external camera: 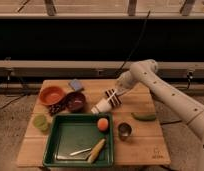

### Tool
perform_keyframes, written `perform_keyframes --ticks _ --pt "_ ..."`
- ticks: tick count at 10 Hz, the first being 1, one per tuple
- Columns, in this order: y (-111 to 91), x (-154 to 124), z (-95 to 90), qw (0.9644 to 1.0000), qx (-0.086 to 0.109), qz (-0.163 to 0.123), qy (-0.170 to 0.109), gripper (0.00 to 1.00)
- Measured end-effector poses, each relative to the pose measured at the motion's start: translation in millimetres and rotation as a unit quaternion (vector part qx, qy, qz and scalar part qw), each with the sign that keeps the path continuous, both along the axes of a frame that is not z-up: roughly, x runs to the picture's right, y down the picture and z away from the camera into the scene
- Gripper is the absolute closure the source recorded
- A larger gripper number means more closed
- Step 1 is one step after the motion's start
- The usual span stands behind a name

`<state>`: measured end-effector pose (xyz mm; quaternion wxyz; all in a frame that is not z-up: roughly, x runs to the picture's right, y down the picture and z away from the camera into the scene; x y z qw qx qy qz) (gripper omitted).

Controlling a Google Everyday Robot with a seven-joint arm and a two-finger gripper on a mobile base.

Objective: Place brush in paper cup

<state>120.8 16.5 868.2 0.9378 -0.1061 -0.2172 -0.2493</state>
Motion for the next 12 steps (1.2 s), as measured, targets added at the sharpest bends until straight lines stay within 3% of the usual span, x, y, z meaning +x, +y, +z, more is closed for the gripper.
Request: perform_keyframes --ticks 1,2,12 --pt "20.4 -0.9 -7.7 0.9998 -0.018 0.007 -0.009 0.83" --pt "26.0 -2.2 -9.7 0.9996 -0.023 0.008 -0.012 0.83" --pt "26.3 -4.6 -9.0 0.9996 -0.024 0.008 -0.013 0.83"
